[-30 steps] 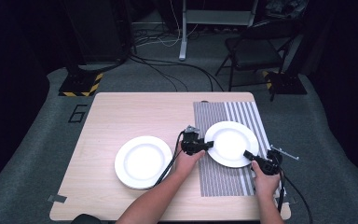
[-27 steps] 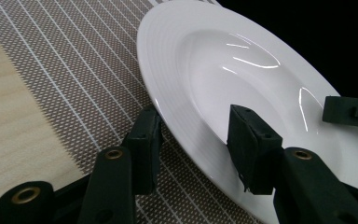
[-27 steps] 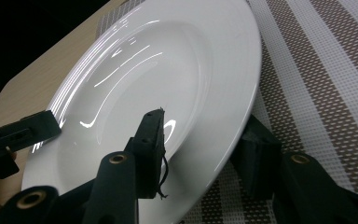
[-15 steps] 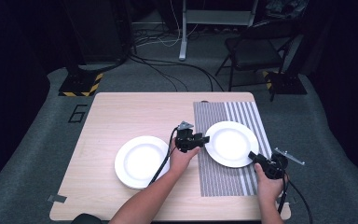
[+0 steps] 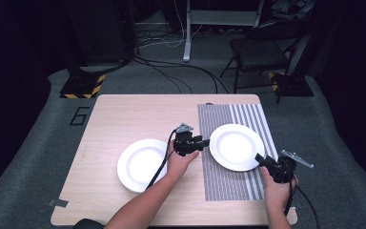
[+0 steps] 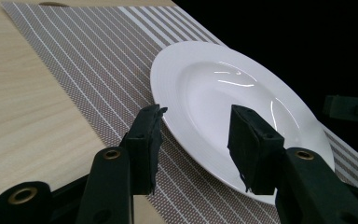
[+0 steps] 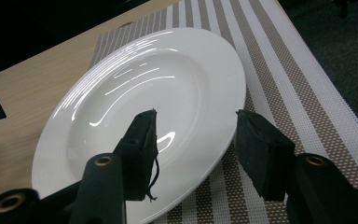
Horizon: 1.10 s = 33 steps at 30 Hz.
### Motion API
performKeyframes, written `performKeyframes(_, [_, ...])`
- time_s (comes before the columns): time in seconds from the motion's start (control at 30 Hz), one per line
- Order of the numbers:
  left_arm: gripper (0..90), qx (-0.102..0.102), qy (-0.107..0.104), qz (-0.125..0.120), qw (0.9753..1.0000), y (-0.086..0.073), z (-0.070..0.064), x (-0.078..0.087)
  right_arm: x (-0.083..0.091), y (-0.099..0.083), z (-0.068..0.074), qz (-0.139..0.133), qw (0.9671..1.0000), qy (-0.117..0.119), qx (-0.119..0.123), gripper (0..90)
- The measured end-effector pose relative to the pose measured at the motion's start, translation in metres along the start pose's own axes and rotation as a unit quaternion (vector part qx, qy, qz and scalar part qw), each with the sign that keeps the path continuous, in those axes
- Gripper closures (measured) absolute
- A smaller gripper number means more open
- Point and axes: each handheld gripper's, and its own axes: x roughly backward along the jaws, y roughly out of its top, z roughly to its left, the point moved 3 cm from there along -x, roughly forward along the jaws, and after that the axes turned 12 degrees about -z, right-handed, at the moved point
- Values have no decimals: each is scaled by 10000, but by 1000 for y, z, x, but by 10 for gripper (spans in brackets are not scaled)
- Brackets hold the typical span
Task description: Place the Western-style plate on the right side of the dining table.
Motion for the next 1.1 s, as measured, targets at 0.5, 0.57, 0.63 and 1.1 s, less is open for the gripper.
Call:
performKeyframes(0.5, [543,-31,109,-44,9999,23,22,41,14,4,22,148,9985,439,285,477])
performKeyframes(0.57, [543,-80,113,-29,9999,25,24,47,15,3,25,165,9982,476,333,477])
performKeyframes(0.63, [543,-135,129,-8,9998,26,26,53,17,3,27,177,9980,505,348,477])
performKeyframes(1.1, [551,-148,289,-199,9993,37,47,100,28,3,51,232,9938,900,616,482])
